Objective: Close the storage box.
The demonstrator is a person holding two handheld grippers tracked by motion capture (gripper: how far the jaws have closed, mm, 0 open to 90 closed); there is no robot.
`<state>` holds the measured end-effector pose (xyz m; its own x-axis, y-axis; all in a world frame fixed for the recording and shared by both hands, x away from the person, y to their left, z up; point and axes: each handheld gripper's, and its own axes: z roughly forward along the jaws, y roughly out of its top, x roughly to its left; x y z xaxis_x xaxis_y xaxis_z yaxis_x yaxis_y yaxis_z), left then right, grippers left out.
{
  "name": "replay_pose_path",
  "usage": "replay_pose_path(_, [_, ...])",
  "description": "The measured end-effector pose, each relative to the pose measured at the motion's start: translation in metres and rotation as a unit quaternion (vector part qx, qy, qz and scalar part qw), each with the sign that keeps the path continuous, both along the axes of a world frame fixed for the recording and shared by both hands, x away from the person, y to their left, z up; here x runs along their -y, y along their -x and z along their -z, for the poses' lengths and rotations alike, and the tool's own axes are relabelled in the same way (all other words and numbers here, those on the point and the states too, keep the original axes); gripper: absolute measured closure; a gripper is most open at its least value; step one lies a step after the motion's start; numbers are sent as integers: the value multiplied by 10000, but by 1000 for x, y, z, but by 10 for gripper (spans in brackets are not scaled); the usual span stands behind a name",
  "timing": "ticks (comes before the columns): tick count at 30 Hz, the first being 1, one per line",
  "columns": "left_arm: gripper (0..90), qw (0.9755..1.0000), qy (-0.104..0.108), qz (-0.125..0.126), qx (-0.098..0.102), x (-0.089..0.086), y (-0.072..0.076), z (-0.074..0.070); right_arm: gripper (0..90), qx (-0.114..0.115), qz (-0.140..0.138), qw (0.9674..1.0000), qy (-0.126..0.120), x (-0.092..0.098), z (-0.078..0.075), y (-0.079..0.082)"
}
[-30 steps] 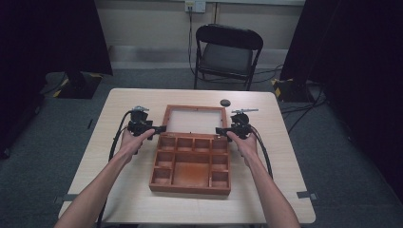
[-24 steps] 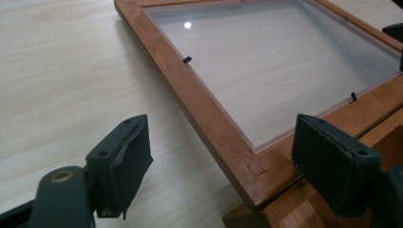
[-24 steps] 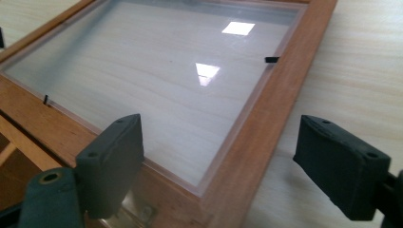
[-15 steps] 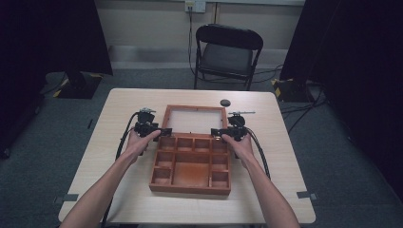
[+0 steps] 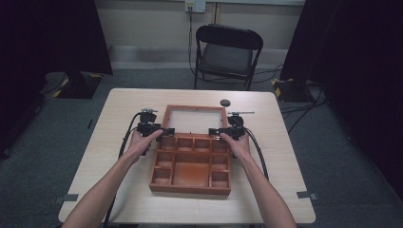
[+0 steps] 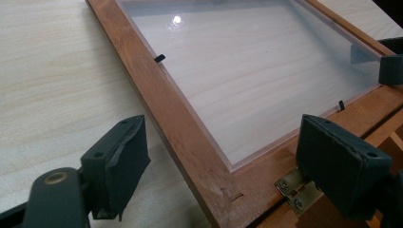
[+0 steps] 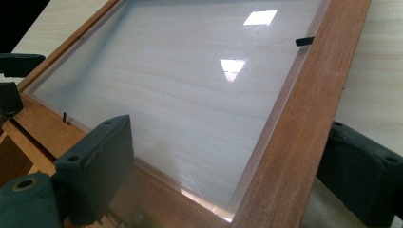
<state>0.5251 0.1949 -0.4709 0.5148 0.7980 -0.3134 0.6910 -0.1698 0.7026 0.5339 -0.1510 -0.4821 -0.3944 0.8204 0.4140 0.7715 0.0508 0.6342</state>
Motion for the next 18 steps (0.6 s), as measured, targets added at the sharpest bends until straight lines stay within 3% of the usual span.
replay_pose_path(5, [170,10000,80,-15,-55,-1,0,2,131,-14,117,9999,5,0,-1,2])
replay_pose_path(8, [170,9999,135,4,-75,-2,-1,3,188,-4,152,9998,-140,6,-1,2])
replay_pose_path(13, [190,9998,166,49,-88,-2,-1,3,189,49,191,9997,-127,6,-1,4])
replay_pose_path(16, [199,9998,155,67,-107,-2,-2,2,189,157,181,9997,-101,6,-1,4])
replay_pose_path(18, [200,9996,257,33,-140,-3,-1,2,189,286,175,9994,-69,5,-2,6])
